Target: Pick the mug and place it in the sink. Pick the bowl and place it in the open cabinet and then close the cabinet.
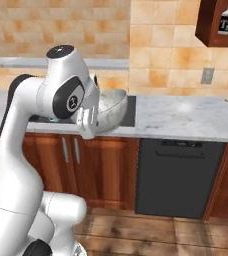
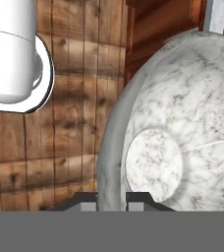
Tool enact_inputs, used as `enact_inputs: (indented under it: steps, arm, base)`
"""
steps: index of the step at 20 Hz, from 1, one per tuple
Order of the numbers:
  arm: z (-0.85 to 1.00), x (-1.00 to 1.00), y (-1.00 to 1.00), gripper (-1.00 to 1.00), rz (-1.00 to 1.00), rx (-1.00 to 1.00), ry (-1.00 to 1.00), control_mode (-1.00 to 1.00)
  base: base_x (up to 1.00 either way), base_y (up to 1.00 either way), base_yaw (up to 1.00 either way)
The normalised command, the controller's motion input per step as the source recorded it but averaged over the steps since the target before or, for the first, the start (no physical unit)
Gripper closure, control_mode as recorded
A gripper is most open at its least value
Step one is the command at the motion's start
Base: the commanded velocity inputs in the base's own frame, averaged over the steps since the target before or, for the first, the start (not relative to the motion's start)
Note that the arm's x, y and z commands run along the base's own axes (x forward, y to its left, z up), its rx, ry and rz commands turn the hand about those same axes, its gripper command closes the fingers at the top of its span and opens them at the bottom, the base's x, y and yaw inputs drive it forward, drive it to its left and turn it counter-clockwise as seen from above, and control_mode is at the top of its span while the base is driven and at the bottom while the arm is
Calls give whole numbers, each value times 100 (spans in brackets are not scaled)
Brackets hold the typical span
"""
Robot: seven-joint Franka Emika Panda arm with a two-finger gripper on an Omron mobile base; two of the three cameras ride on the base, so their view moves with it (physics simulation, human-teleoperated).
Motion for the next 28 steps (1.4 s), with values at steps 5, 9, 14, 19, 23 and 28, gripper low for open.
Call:
enact_inputs:
  steps: [5, 9, 14, 19, 23, 28]
  arm:
    - [0, 0, 0, 100, 0, 0, 0, 100]
    - [0, 0, 0, 100, 0, 0, 0, 100]
    - [0, 0, 0, 100, 0, 0, 0, 100]
    - [0, 0, 0, 100, 0, 0, 0, 100]
    - [0, 0, 0, 100, 0, 0, 0, 100]
    - [0, 0, 0, 100, 0, 0, 0, 100]
  base:
    - [18, -66, -30]
    - [24, -24, -53]
    - [9, -1, -48]
    - [15, 1, -36]
    - [45, 14, -24]
    - [84, 8, -14]
